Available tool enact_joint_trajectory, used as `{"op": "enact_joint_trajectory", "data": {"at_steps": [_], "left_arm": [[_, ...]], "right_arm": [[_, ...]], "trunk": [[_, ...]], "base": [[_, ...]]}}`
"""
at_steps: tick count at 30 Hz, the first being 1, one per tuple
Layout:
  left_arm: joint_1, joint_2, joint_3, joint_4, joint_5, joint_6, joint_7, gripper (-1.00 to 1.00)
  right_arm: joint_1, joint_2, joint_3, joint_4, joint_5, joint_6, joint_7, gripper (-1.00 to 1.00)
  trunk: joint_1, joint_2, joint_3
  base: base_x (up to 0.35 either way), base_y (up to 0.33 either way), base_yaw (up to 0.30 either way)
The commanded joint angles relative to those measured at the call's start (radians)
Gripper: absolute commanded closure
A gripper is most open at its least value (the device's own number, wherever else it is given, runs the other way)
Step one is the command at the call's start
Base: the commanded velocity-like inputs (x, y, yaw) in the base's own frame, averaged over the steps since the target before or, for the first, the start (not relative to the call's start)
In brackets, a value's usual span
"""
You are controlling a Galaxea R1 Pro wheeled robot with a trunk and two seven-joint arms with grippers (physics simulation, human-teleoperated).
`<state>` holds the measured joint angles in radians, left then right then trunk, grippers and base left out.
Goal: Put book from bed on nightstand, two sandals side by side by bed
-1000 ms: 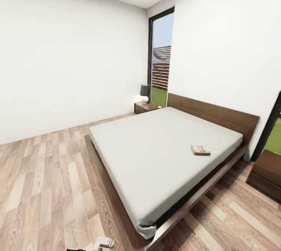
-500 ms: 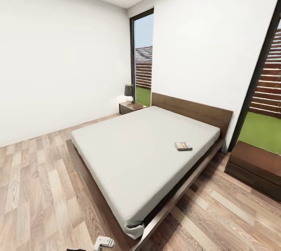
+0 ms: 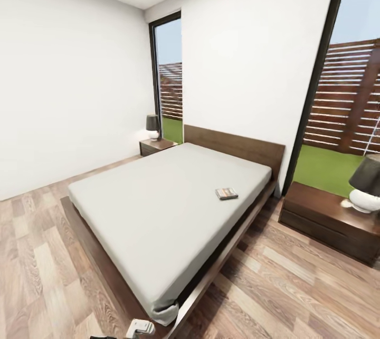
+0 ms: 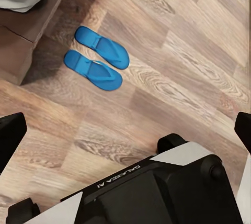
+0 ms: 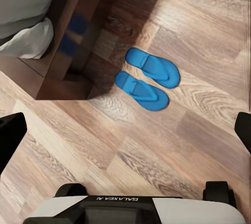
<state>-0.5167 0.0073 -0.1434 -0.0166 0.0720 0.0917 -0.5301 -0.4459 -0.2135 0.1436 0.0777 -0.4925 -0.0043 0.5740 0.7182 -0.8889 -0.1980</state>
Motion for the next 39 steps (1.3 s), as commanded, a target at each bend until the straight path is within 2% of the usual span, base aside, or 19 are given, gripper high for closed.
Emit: {"op": "enact_joint_trajectory", "data": {"at_steps": [1, 39], "left_arm": [[0.0, 0.001, -0.005, -0.002, 0.008, 0.008, -0.004, -1.0], [0.0, 0.0, -0.007, -0.002, 0.008, 0.008, -0.004, -1.0]], "right_arm": [[-0.002, 0.0, 0.008, 0.004, -0.011, 0.0, 0.006, -1.0], [-0.002, 0.0, 0.008, 0.004, -0.011, -0.001, 0.006, -1.0]], "trunk": [[0.0, -0.001, -0.001], [0.0, -0.001, -0.001]], "base": [[0.0, 0.0, -0.281], [0.0, 0.0, -0.281]]}}
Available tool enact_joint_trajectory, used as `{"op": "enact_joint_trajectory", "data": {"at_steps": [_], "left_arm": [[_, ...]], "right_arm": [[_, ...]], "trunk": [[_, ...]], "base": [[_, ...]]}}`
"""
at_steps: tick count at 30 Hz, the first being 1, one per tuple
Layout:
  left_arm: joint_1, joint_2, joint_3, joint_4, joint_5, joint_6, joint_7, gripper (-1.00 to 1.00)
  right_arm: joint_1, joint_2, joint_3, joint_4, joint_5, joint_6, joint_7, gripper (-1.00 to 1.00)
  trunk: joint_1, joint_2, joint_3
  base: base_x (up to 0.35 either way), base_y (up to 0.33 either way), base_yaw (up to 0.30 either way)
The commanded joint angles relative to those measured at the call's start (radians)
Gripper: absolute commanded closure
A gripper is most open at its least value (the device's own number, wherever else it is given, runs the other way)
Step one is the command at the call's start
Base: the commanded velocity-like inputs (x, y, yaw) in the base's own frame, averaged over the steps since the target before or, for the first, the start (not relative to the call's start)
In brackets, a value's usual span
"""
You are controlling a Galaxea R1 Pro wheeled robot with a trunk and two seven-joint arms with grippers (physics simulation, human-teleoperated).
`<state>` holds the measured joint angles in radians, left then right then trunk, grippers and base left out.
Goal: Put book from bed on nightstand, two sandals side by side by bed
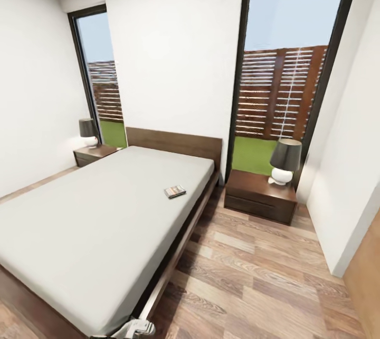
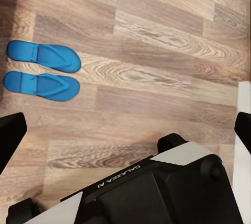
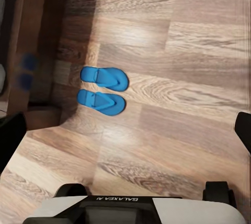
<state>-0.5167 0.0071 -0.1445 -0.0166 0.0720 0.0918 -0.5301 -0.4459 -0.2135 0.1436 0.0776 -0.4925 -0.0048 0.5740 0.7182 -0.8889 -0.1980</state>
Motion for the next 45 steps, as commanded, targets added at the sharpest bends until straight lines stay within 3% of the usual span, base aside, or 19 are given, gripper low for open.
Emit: {"op": "enact_joint_trajectory", "data": {"at_steps": [1, 45], "left_arm": [[0.0, 0.001, -0.006, -0.002, 0.008, 0.008, -0.004, -1.0], [0.0, 0.001, -0.006, -0.002, 0.008, 0.008, -0.004, -1.0]], "right_arm": [[-0.002, 0.0, 0.008, 0.004, -0.011, 0.0, 0.006, -1.0], [-0.002, 0.0, 0.008, 0.004, -0.011, -0.001, 0.007, -1.0]], "trunk": [[0.0, -0.001, -0.001], [0.0, -0.001, -0.001]], "base": [[0.0, 0.0, -0.281], [0.0, 0.0, -0.281]]}}
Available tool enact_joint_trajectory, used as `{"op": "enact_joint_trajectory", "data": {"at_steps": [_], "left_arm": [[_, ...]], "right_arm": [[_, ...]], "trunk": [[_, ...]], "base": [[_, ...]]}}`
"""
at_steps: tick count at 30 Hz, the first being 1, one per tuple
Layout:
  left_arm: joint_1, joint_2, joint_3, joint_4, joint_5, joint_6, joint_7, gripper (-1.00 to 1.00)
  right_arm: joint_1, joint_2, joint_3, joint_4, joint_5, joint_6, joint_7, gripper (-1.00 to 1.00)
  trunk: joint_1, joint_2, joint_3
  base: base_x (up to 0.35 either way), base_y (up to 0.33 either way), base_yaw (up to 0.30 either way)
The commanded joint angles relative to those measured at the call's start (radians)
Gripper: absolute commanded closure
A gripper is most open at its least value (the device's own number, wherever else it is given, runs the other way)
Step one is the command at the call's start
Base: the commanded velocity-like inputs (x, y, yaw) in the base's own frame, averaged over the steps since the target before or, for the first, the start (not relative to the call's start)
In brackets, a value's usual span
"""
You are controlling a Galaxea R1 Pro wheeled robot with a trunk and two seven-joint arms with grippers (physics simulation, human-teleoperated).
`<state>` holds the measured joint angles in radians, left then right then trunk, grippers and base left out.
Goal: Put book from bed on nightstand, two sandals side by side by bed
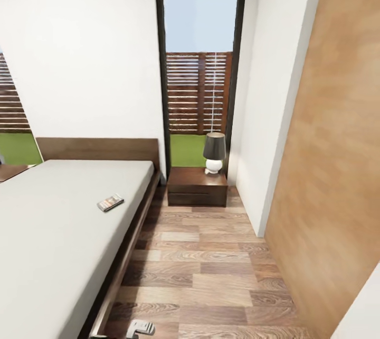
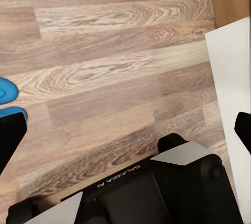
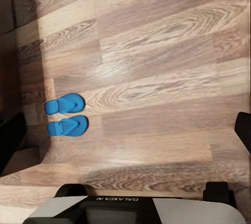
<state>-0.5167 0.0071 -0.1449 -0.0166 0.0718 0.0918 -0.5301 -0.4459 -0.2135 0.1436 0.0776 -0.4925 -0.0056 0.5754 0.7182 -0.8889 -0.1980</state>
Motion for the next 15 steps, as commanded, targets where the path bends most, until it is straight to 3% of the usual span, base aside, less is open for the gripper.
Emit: {"op": "enact_joint_trajectory", "data": {"at_steps": [1, 12, 15], "left_arm": [[0.0, 0.001, -0.005, -0.002, 0.008, 0.008, -0.004, -1.0], [0.0, 0.001, -0.005, -0.002, 0.008, 0.008, -0.004, -1.0], [0.0, 0.001, -0.005, -0.002, 0.008, 0.008, -0.004, -1.0]], "right_arm": [[-0.002, 0.0, 0.008, 0.004, -0.011, -0.001, 0.005, -1.0], [-0.002, 0.0, 0.008, 0.004, -0.011, 0.001, 0.004, -1.0], [-0.002, 0.0, 0.008, 0.004, -0.011, 0.001, 0.006, -1.0]], "trunk": [[0.0, -0.001, -0.001], [0.0, -0.001, -0.001], [0.0, -0.001, -0.001]], "base": [[0.0, 0.0, -0.283], [0.0, 0.0, -0.283], [0.0, 0.0, -0.162]]}}
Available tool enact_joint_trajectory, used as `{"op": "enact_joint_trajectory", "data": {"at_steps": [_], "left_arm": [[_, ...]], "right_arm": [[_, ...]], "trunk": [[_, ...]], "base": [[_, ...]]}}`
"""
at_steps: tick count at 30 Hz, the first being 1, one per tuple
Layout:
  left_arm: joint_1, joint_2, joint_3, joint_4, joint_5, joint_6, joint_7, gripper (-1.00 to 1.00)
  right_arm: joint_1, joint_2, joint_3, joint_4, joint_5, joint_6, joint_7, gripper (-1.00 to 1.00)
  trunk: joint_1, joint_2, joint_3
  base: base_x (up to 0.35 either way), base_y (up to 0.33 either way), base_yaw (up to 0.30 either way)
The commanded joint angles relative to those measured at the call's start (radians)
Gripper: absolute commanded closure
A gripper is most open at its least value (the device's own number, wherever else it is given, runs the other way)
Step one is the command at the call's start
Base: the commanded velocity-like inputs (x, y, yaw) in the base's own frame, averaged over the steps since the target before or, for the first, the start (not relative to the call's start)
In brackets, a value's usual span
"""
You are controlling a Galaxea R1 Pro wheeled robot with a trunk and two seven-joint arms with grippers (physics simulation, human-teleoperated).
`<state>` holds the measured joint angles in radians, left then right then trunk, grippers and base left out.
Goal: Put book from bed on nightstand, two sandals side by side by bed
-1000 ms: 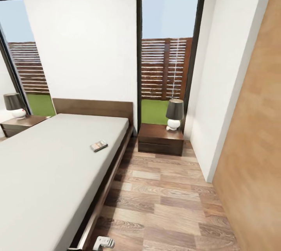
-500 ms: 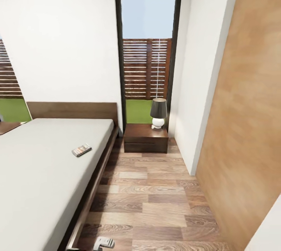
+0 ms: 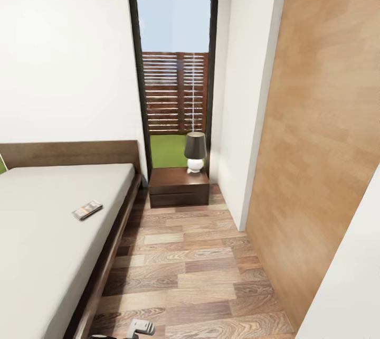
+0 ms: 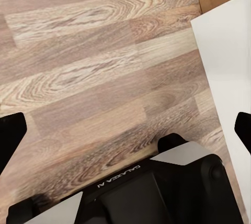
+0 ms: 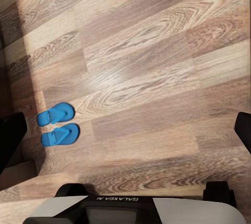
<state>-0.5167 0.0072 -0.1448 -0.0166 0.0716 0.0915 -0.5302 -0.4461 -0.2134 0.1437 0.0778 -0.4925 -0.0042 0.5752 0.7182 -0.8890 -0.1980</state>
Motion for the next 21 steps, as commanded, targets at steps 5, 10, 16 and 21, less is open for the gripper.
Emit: {"op": "enact_joint_trajectory", "data": {"at_steps": [5, 10, 16, 21], "left_arm": [[0.0, 0.0, -0.005, -0.002, 0.008, 0.008, -0.004, -1.0], [0.0, 0.0, -0.006, -0.002, 0.008, 0.008, -0.004, -1.0], [0.0, 0.0, -0.006, -0.002, 0.007, 0.008, -0.004, -1.0], [0.0, 0.0, -0.006, -0.002, 0.007, 0.008, -0.004, -1.0]], "right_arm": [[-0.002, 0.0, 0.008, 0.004, -0.011, 0.0, 0.006, -1.0], [-0.002, 0.0, 0.008, 0.004, -0.011, 0.0, 0.006, -1.0], [-0.002, 0.0, 0.008, 0.004, -0.01, 0.0, 0.006, -1.0], [-0.002, 0.001, 0.008, 0.004, -0.01, 0.0, 0.005, -1.0]], "trunk": [[0.0, -0.001, -0.001], [0.0, -0.001, -0.001], [0.0, -0.001, -0.006], [0.0, -0.001, -0.014]], "base": [[0.0, 0.0, -0.038], [0.0, 0.0, -0.006], [0.0, 0.0, 0.0], [0.0, 0.0, 0.0]]}}
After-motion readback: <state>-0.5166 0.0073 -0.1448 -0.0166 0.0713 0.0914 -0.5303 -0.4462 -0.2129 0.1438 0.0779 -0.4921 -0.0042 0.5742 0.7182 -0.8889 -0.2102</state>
